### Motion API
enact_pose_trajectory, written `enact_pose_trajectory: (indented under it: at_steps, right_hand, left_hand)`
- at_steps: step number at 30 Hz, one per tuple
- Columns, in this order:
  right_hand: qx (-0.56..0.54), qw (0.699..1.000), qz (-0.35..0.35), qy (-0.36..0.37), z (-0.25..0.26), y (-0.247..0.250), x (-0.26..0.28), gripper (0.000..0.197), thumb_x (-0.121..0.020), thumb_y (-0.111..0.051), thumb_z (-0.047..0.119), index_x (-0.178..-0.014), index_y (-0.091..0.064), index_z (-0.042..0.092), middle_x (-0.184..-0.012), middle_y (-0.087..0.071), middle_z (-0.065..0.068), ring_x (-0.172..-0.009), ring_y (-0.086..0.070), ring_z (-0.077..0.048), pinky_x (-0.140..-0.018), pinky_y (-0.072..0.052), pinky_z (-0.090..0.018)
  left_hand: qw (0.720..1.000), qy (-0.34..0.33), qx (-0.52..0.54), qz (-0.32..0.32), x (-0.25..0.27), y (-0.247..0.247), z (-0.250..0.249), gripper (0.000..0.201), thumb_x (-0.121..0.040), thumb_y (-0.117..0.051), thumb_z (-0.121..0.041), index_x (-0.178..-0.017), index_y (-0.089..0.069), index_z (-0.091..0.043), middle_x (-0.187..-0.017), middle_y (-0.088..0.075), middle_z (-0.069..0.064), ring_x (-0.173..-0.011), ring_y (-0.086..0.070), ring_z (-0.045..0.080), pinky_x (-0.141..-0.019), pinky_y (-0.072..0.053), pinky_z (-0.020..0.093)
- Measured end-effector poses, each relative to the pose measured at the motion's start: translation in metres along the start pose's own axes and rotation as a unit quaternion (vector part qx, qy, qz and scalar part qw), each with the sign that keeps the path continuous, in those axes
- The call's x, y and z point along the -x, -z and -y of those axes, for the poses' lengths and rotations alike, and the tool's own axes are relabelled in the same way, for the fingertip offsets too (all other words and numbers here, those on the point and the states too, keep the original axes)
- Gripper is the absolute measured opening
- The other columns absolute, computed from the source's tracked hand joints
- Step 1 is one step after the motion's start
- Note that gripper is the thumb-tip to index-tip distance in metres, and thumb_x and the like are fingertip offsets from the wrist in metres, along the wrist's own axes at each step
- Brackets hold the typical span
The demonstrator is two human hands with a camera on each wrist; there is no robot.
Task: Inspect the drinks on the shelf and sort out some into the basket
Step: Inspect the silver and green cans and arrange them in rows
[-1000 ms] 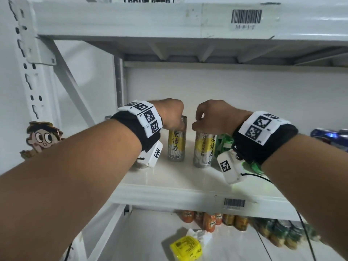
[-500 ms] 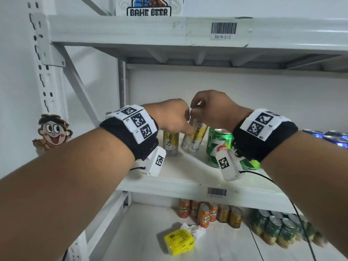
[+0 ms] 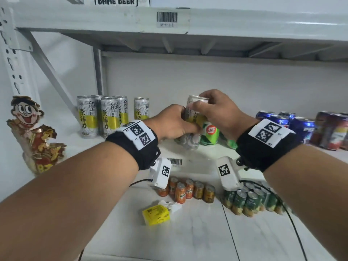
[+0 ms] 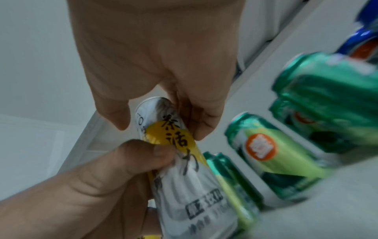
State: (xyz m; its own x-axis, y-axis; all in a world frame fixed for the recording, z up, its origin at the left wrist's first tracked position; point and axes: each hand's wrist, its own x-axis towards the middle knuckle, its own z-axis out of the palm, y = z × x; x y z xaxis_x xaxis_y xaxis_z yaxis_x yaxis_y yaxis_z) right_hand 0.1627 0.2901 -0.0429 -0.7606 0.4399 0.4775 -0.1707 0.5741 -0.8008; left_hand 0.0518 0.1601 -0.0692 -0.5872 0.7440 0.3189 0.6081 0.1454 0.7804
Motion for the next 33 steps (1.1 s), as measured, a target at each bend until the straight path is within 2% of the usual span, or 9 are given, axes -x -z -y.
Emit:
enact_pose_trajectory:
  at_steps: [3,6,10,14,17,23,28,31,33]
  right_hand:
    - [-0.068,0.997,0.003,-0.036,-0.024,0.015,0.012,0.038,-0.087,-0.074,0.026,-0.121,-0.062,0.015,-0.118,-0.071,-0.018,-0.109,-0.070,-0.041,-0.093,-0.060,-0.059]
    - [-0.108,0.992,0.006,-0.063,-0.043,0.033,0.017,0.022,-0.097,-0.066,0.014,-0.118,-0.063,0.012,-0.118,-0.072,-0.022,-0.103,-0.073,-0.039,-0.080,-0.064,-0.042]
    - [-0.094,0.995,-0.016,-0.039,-0.065,0.044,0.016,0.025,-0.098,-0.069,0.017,-0.121,-0.067,0.007,-0.114,-0.075,-0.018,-0.105,-0.074,-0.038,-0.092,-0.061,-0.058]
    - [-0.158,0.987,-0.035,-0.022,-0.086,0.043,0.022,0.032,-0.100,-0.070,0.018,-0.129,-0.063,0.006,-0.117,-0.075,-0.014,-0.104,-0.076,-0.029,-0.082,-0.064,-0.045]
    - [-0.169,0.985,-0.017,-0.032,-0.101,0.039,0.026,0.033,-0.100,-0.069,0.015,-0.130,-0.062,0.003,-0.119,-0.074,-0.019,-0.105,-0.074,-0.030,-0.086,-0.064,-0.048]
    - [-0.183,0.983,-0.011,-0.018,-0.117,0.041,0.027,0.025,-0.100,-0.064,0.002,-0.125,-0.065,-0.003,-0.107,-0.075,-0.014,-0.092,-0.073,-0.025,-0.077,-0.062,-0.034]
    - [-0.192,0.981,-0.031,0.010,-0.121,0.042,0.029,0.036,-0.094,-0.077,0.011,-0.123,-0.061,-0.002,-0.109,-0.076,-0.012,-0.097,-0.075,-0.028,-0.083,-0.064,-0.040]
    - [-0.209,0.978,-0.003,0.012,-0.123,0.044,0.028,0.035,-0.098,-0.073,0.014,-0.127,-0.062,-0.002,-0.104,-0.077,-0.010,-0.083,-0.076,-0.018,-0.068,-0.061,-0.026]
    - [-0.218,0.976,0.012,0.011,-0.124,0.045,0.028,0.030,-0.101,-0.068,0.014,-0.126,-0.063,-0.002,-0.098,-0.077,-0.008,-0.078,-0.074,-0.015,-0.066,-0.059,-0.026]
  left_hand:
    - [1.000,-0.012,0.021,0.011,-0.005,-0.029,0.001,0.029,-0.083,-0.091,-0.014,-0.108,-0.077,-0.008,-0.100,-0.083,0.010,-0.096,-0.081,0.029,-0.091,-0.066,0.051]
    - [0.999,-0.021,0.028,0.022,-0.016,-0.052,0.003,0.032,-0.080,-0.093,-0.016,-0.107,-0.077,-0.009,-0.100,-0.083,0.008,-0.098,-0.081,0.028,-0.096,-0.064,0.052]
    - [0.997,-0.012,0.073,0.013,-0.030,-0.078,0.012,0.043,-0.067,-0.091,-0.029,-0.105,-0.078,-0.014,-0.097,-0.084,0.004,-0.095,-0.082,0.025,-0.092,-0.065,0.047]
    - [0.991,-0.022,0.131,0.006,-0.038,-0.094,0.025,0.055,-0.066,-0.092,-0.027,-0.116,-0.072,-0.016,-0.106,-0.083,0.005,-0.100,-0.081,0.026,-0.094,-0.065,0.050]
    - [0.985,-0.030,0.168,0.008,-0.033,-0.100,0.037,0.067,-0.064,-0.096,-0.026,-0.125,-0.069,-0.020,-0.114,-0.082,0.006,-0.108,-0.080,0.029,-0.098,-0.063,0.057]
    - [0.993,-0.059,0.100,-0.030,-0.028,-0.107,0.039,0.086,-0.058,-0.099,-0.039,-0.134,-0.058,-0.027,-0.116,-0.080,-0.003,-0.107,-0.079,0.020,-0.094,-0.065,0.051]
    - [0.984,-0.068,0.165,-0.021,-0.021,-0.103,0.037,0.076,-0.061,-0.100,-0.032,-0.128,-0.065,-0.022,-0.114,-0.081,-0.004,-0.106,-0.079,0.017,-0.091,-0.066,0.042]
    - [0.977,-0.063,0.201,-0.004,-0.020,-0.101,0.038,0.072,-0.063,-0.098,-0.029,-0.128,-0.068,-0.017,-0.116,-0.081,0.006,-0.110,-0.078,0.026,-0.089,-0.066,0.045]
    - [0.973,-0.056,0.222,0.013,-0.021,-0.102,0.039,0.067,-0.065,-0.097,-0.026,-0.125,-0.069,-0.017,-0.115,-0.081,0.008,-0.108,-0.079,0.029,-0.084,-0.066,0.046]
